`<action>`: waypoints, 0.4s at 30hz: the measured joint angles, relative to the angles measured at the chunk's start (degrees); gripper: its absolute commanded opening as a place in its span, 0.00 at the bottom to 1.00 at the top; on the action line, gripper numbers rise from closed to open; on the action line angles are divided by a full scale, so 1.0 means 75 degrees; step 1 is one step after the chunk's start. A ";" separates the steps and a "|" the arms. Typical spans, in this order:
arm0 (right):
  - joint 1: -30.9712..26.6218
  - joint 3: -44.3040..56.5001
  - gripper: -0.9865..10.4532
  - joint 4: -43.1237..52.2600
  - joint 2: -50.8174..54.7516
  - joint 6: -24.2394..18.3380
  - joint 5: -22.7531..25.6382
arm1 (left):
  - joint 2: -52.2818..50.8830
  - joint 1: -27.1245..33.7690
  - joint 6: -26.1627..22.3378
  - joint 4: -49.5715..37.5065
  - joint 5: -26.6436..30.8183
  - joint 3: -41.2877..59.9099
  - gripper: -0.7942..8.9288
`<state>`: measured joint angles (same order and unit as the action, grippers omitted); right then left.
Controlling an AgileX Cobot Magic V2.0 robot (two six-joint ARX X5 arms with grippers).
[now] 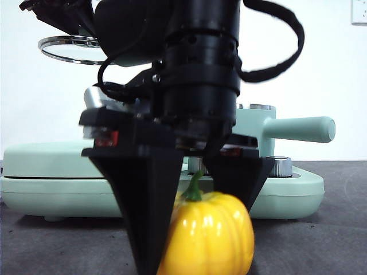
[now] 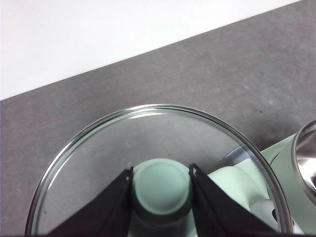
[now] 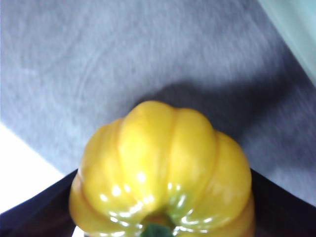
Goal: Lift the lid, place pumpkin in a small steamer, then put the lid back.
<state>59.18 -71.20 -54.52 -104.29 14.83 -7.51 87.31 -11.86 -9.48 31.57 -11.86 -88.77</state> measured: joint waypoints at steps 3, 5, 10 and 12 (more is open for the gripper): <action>-0.0003 -0.0460 0.37 -0.0580 -0.0015 0.0000 0.0000 | 0.0000 0.0000 0.0000 0.0000 0.0000 0.0000 0.17; -0.0052 -0.0895 0.37 -0.0962 -0.0017 -0.0015 0.0000 | 0.0000 0.0000 0.0000 0.0000 0.0000 0.0000 0.17; -0.0347 -0.2500 0.37 -0.2078 -0.0017 -0.0248 -0.0003 | 0.0000 0.0000 0.0000 0.0000 0.0000 0.0000 0.17; -0.0589 -0.3136 0.37 -0.2422 -0.0017 -0.0379 0.0003 | 0.0000 0.0000 0.0000 0.0000 0.0000 0.0000 0.17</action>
<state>54.76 -94.72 -72.69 -104.42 11.99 -7.49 87.31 -11.86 -9.48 31.57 -11.86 -88.77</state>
